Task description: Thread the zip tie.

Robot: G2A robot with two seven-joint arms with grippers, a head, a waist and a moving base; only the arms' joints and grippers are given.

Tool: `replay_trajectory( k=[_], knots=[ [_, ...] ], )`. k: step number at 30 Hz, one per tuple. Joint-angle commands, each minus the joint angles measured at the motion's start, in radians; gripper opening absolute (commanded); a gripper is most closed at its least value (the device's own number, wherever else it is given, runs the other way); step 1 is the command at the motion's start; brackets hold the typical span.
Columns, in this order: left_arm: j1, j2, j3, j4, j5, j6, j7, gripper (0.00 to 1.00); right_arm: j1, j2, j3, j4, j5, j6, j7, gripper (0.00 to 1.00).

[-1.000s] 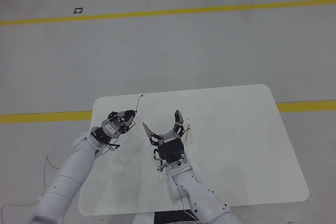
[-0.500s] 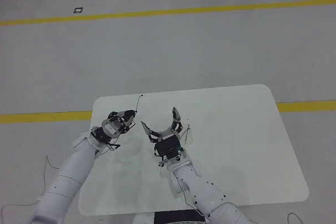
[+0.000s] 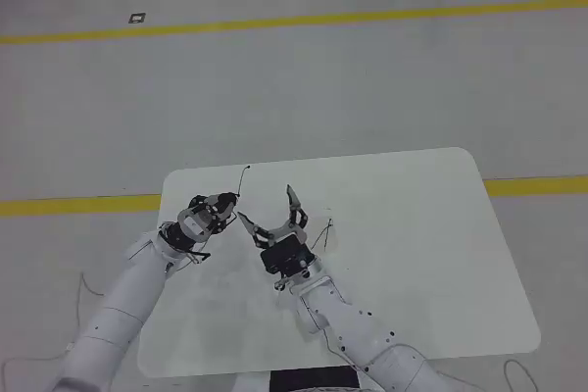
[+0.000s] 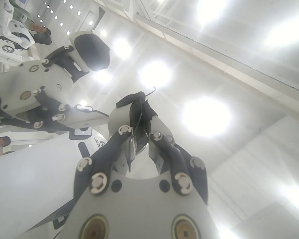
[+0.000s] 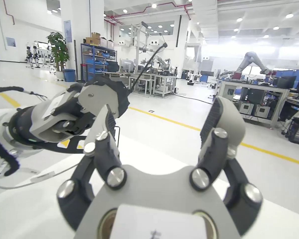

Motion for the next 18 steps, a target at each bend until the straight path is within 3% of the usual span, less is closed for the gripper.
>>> replay_trajectory(
  k=[1, 4, 10, 18],
  knots=[
    [0.000, 0.000, 0.000, 0.000, 0.000, 0.000, 0.000, 0.00, -0.003, 0.001, -0.005, -0.006, 0.000, 0.000, 0.019, 0.36],
    [0.000, 0.000, 0.000, 0.000, 0.000, 0.000, 0.000, 0.00, -0.025, -0.004, -0.015, -0.039, 0.034, -0.021, 0.059, 0.36],
    [0.000, 0.000, 0.000, 0.000, 0.000, 0.000, 0.000, 0.00, -0.029, -0.003, 0.021, -0.052, 0.198, -0.217, 0.095, 0.36],
    [0.000, 0.000, 0.000, 0.000, 0.000, 0.000, 0.000, 0.00, -0.024, -0.001, 0.055, -0.067, 0.335, -0.395, 0.144, 0.37]
  ],
)
